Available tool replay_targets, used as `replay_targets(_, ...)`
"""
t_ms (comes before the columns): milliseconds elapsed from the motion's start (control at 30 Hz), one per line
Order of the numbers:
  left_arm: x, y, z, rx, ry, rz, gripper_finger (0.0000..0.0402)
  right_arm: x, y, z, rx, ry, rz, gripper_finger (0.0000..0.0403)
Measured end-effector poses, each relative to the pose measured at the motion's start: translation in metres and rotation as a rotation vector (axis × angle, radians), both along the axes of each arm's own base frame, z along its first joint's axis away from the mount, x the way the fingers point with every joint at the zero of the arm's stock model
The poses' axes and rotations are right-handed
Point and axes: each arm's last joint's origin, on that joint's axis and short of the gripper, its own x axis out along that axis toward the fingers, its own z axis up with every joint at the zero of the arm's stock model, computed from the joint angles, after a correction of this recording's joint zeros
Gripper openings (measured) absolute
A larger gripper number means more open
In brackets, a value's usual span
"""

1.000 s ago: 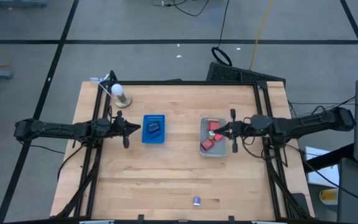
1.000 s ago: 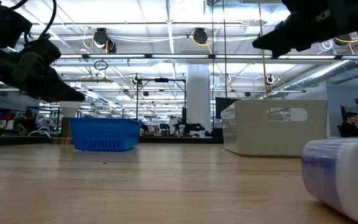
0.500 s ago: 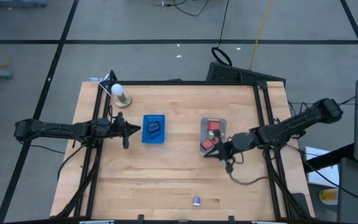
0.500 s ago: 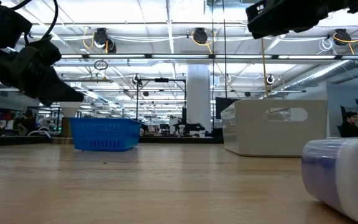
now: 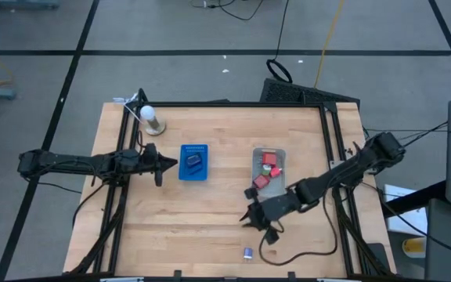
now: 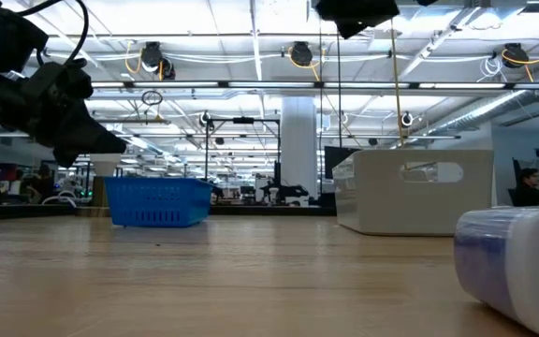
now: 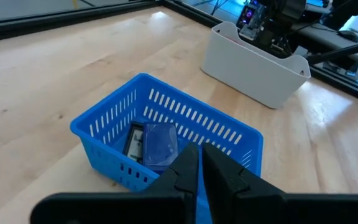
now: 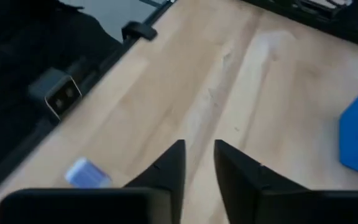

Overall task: Pick & Place Office items
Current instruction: Put the blue charger adapter into the gray bin

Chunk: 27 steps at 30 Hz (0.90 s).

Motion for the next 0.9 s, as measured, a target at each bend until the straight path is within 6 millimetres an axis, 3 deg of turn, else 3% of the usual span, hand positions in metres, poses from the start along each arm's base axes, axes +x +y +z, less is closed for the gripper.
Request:
replay_targets(233,0.0,-0.002,0.0,-0.014,-0.003,-0.011,0.0021,0.012,0.022,-0.007,-0.105,0.054,0.061,0.0196)
replay_targets(400,0.0,-0.002,0.0,0.012,0.004,-0.021,0.0021,0.015,0.034,-0.015,-0.14,0.065,0.12,0.0241)
replay_targets(700,0.0,-0.002,0.0,0.017,0.007,-0.022,0.0021,0.031,0.048,-0.042,-0.121,0.179,0.262,0.0251)
replay_targets(900,0.0,-0.002,0.0,0.009,0.008,-0.02,0.0021,0.023,0.059,-0.048,-0.198,0.255,0.373,0.0251)
